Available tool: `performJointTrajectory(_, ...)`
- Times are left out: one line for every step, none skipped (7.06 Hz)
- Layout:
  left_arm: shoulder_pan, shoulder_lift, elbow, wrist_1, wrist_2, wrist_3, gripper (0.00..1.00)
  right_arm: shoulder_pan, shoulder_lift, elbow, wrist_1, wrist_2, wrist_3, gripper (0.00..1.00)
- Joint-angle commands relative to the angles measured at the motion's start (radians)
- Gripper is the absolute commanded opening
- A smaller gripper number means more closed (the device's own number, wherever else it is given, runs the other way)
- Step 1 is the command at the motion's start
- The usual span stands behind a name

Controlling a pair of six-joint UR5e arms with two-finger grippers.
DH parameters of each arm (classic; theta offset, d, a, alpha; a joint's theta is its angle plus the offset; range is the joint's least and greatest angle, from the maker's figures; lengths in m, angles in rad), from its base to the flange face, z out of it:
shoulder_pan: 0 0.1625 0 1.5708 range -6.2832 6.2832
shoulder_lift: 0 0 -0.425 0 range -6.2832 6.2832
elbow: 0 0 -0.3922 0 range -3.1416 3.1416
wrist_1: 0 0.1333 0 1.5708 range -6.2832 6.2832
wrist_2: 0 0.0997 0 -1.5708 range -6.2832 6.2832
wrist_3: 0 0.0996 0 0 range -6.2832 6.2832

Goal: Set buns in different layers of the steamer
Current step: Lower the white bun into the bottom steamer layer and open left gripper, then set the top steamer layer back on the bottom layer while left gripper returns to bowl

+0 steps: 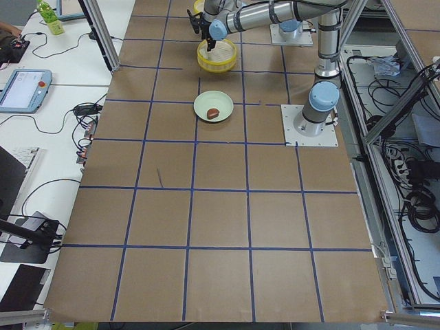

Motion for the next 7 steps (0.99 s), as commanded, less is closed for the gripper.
performJointTrajectory(0.222,0.049,-0.047,-0.030,0.047,0.378,1.00,0.161,0.004,-0.029,0.035,-0.003,0.156,0.07)
performJointTrajectory(0.317,0.064,-0.106,-0.044,0.050,0.493,1.00,0.284,0.017,-0.029,0.034,-0.010,0.231,0.07)
performJointTrajectory(0.403,0.066,-0.172,-0.043,0.049,0.595,1.00,0.363,0.042,-0.038,0.026,-0.010,0.350,0.07)
performJointTrajectory(0.459,0.066,-0.222,-0.043,0.052,0.635,1.00,0.417,0.059,-0.048,0.019,-0.011,0.397,0.07)
performJointTrajectory(0.509,0.062,-0.255,-0.044,0.067,0.657,1.00,0.440,0.069,-0.046,0.014,-0.029,0.411,0.07)
performJointTrajectory(0.528,0.054,-0.265,-0.047,0.069,0.654,1.00,0.458,0.080,-0.046,-0.006,-0.039,0.413,0.07)
performJointTrajectory(0.534,0.051,-0.273,-0.061,0.067,0.643,1.00,0.478,0.088,-0.042,-0.021,-0.042,0.414,0.07)
